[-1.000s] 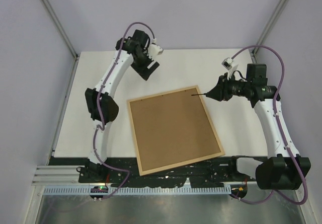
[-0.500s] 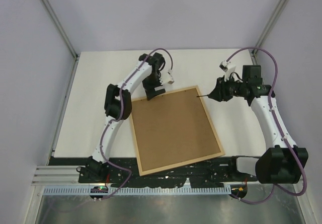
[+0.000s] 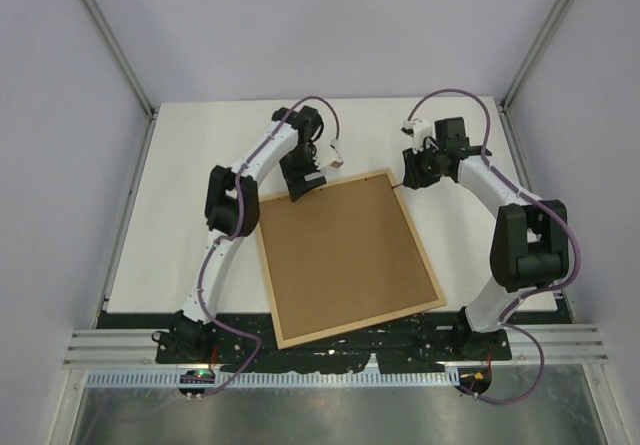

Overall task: Take the photo out of the frame
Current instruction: Adjust the photo frame at the center of the board.

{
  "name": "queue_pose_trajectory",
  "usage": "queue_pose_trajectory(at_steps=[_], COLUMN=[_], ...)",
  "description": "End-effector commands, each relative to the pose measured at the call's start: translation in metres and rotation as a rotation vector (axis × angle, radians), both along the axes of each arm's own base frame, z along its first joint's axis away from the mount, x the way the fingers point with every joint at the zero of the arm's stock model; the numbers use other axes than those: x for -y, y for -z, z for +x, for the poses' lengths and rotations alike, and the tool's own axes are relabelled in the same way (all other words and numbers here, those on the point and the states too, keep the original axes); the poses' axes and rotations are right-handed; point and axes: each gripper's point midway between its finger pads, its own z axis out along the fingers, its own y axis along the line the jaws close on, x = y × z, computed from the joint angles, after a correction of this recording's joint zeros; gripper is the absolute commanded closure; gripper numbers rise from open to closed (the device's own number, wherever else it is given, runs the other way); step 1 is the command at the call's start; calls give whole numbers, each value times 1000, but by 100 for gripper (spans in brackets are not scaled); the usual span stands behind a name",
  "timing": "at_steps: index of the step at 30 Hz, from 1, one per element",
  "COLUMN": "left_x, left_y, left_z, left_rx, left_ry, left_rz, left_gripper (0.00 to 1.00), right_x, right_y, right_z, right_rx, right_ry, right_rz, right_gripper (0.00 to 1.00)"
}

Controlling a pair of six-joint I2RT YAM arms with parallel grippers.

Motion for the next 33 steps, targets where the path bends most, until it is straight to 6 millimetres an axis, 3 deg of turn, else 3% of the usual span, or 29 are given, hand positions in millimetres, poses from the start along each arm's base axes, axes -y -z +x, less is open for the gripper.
queue_pose_trajectory(at_steps=[1,6,9,10,11,12,13,14,15,16,17,18,19,20,22,25,30,33], left_x=[-13,-15,-18,-20,-22,-23,-25,-25,-25,-26,-25,-25,-22,-18,-15,-6,15,31], left_y=[-13,-5,-6,-8,-8,-9,-11,-12,-13,-13,-15,-17,-18,-21,-25,-34,-53,-67], left_z=[-41,-58,-67,-70,-73,-78,-82,-88,-93,-101,-109,-118,-126,-134,-148,-169,-211,-229], left_rx=[-158,-244,-292,-305,-323,-343,-362,-382,-402,-430,-452,-474,-501,-526,-565,-622,-714,-759], left_ry=[-3,-24,-61,-73,-89,-108,-122,-138,-155,-164,-173,-190,-204,-213,-240,-262,-221,-192], left_rz=[6,11,-5,-15,-20,-27,-36,-42,-54,-61,-74,-82,-103,-123,-153,-215,-304,-375], left_gripper=[16,23,29,31,32,34,35,36,37,38,38,39,39,38,38,37,35,34], right_x=[8,-1,-5,-8,-14,-16,-21,-25,-30,-39,-46,-59,-74,-86,-113,-153,-176,-179], right_y=[-3,-7,-8,0,-13,0,-20,-6,-25,-16,-31,-21,-35,-25,-29,-27,-36,-56], right_z=[42,77,109,116,131,138,154,161,175,183,192,195,201,200,200,180,156,141], right_rx=[121,190,242,234,271,253,297,278,314,301,323,302,323,300,295,256,178,157], right_ry=[41,15,4,-7,-10,-21,-23,-39,-39,-65,-71,-98,-115,-144,-190,-264,-295,-312], right_rz=[-123,-165,-198,-208,-201,-208,-200,-202,-190,-174,-156,-133,-109,-84,-40,46,174,226], right_gripper=[92,92,92,92,92,92,92,92,92,92,92,92,92,92,92,92,92,92])
